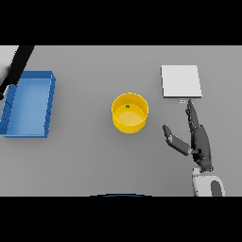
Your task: Pick up the red beaker and tilt it to pour out 1 green nut into yellow bowl. Pick up the yellow bowl and place it on the metallic measuring scale.
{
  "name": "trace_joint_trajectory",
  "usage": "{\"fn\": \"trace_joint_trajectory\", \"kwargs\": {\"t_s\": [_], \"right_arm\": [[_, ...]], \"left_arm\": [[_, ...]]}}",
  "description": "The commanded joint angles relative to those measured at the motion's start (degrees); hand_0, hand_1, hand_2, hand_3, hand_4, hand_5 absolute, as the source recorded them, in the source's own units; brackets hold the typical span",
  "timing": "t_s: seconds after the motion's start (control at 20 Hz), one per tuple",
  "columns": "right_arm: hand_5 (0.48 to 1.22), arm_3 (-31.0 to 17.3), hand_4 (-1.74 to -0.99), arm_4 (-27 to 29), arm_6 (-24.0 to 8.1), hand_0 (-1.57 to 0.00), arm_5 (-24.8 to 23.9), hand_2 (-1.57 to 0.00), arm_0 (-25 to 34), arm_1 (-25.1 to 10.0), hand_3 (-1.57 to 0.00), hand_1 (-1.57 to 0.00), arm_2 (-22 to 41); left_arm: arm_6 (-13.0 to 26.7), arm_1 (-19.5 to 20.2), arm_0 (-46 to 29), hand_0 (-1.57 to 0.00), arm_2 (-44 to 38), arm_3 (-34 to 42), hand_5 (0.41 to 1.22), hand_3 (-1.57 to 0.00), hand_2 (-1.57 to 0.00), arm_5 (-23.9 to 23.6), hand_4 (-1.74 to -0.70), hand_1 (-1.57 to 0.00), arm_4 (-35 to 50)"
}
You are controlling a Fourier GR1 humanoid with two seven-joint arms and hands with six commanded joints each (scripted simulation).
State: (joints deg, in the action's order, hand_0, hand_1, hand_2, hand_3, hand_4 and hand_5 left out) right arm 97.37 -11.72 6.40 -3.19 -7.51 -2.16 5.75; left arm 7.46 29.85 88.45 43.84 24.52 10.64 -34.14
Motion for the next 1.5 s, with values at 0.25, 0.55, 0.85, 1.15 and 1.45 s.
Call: {"fn": "trace_joint_trajectory", "kwargs": {"t_s": [0.25,0.55,0.85,1.15,1.45], "right_arm": [[0.591,-1.7,-1.223,-1.0,2.6,0.0,0.1,0.0,0.7,-0.8,0.0,0.0,0.3],[0.631,-0.9,-1.21,-2.2,1.7,0.0,0.6,0.0,0.9,-2.0,0.0,0.0,0.9],[0.664,-0.1,-1.215,-3.2,1.3,0.0,0.6,0.0,0.0,-2.0,0.0,0.0,1.8],[0.667,-1.6,-1.216,-2.6,1.7,0.0,0.8,0.0,0.5,-2.2,0.0,0.0,1.2],[0.664,-0.6,-1.197,-3.1,2.3,0.0,0.5,0.0,-0.3,-2.3,0.0,0.0,1.5]], "left_arm": [[4.5,8.8,-12.3,-1.57,-10.7,5.4,1.221,-1.41,-1.57,-9.6,-1.74,-1.57,16.4],[17.3,14.9,-32.4,-1.57,-16.0,23.2,1.221,-1.46,-1.57,-23.8,-1.74,-1.57,29.1],[25.4,18.2,-49.3,-1.57,-14.7,39.5,1.221,-1.45,-1.57,-34.4,-1.74,-1.57,34.4],[27.0,18.3,-55.6,-1.57,-13.0,43.2,1.199,-1.52,-1.57,-39.9,-1.74,-1.57,37.2],[27.5,20.3,-56.2,-1.57,-7.2,42.7,0.865,-1.5,-1.57,-39.4,-1.53,-1.57,40.6]]}}
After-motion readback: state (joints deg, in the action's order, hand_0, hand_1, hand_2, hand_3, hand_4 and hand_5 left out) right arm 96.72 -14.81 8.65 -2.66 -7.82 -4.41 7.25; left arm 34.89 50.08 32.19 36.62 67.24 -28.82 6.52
